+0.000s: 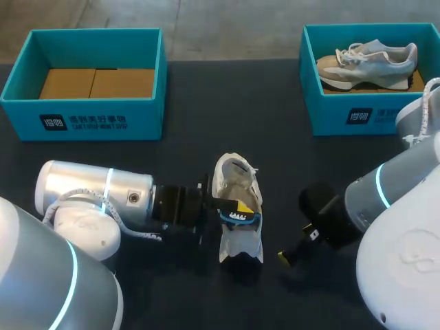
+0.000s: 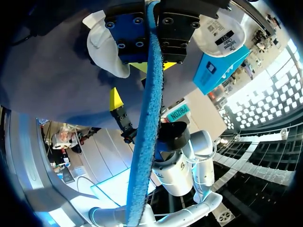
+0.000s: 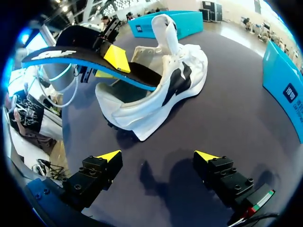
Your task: Take the shoe out of the shoebox, open the shoe tongue, remove and reinsert the insole, then place the shoe into the shoebox
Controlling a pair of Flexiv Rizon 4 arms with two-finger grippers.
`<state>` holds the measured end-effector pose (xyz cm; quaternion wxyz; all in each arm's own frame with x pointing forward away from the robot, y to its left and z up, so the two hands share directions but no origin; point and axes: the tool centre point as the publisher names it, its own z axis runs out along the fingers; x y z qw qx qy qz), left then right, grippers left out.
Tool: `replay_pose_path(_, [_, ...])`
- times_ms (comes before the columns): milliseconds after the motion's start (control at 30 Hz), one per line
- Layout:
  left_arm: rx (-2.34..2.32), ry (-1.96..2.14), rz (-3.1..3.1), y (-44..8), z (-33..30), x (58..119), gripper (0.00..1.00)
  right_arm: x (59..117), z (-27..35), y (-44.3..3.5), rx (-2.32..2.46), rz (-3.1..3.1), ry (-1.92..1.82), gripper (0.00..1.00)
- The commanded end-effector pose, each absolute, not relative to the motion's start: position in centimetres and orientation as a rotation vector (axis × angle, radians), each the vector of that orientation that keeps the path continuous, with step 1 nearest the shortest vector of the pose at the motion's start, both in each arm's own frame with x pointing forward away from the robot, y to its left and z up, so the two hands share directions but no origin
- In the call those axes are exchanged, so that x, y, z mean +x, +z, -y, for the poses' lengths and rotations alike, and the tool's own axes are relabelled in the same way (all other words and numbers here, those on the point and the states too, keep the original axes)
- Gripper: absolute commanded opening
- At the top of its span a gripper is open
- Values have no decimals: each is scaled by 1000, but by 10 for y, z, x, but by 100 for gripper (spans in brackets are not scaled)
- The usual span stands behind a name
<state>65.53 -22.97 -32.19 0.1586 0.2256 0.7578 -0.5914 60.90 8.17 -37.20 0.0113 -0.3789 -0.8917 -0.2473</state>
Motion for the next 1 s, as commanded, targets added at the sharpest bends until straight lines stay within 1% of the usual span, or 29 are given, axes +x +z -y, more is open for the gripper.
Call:
replay_pose_path(33, [647,-1685,-2170,-321,232,655,0,607,-85,-365,-1188,2803,-737,100])
replay_pose_path(467, [640,-1686,-2172,-322,231,655,0,608,-84,-366,-1169,2873,-581,100])
replay_pose_path(1000, [640,-1684,-2171,-321,230,657,0,610,-81,-372,-1151,2837,-491,100])
